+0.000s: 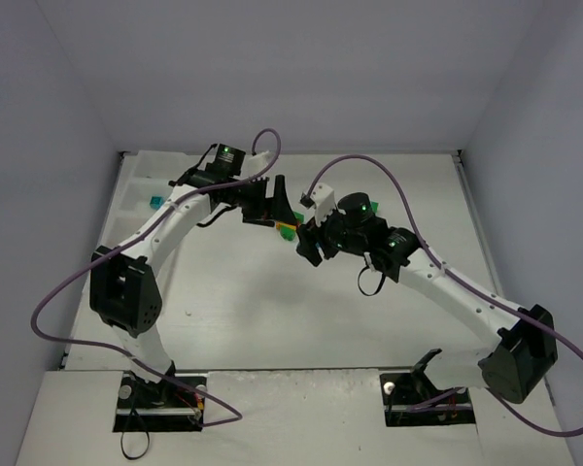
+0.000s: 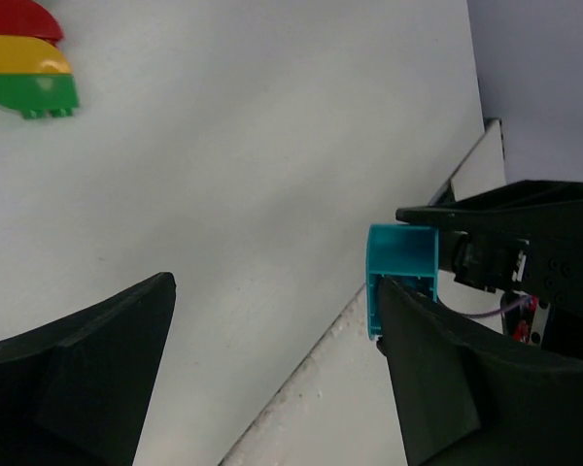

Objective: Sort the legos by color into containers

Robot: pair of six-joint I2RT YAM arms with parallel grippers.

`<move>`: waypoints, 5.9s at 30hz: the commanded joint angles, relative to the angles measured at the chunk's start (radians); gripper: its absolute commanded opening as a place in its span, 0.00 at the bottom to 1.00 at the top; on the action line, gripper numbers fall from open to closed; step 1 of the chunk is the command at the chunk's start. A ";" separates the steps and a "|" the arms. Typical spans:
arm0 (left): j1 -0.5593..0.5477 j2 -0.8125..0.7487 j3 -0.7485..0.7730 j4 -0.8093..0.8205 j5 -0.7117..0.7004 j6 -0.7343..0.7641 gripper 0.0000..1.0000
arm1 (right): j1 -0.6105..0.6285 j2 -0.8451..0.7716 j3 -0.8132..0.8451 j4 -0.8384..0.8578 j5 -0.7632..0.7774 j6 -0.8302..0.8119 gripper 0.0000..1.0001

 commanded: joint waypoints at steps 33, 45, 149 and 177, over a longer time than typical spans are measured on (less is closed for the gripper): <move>-0.143 0.039 0.087 0.063 0.210 -0.053 0.73 | 0.031 -0.009 0.035 0.025 0.103 -0.047 0.00; -0.151 0.017 0.047 0.178 0.205 -0.118 0.19 | 0.031 0.001 0.033 0.040 0.094 -0.023 0.00; 0.239 -0.385 -0.275 0.223 -0.632 -0.001 0.74 | -0.204 0.307 0.237 -0.012 0.182 0.327 0.66; 0.059 -0.501 -0.450 0.068 -0.680 0.068 0.77 | -0.121 0.870 0.674 0.060 0.194 0.177 0.88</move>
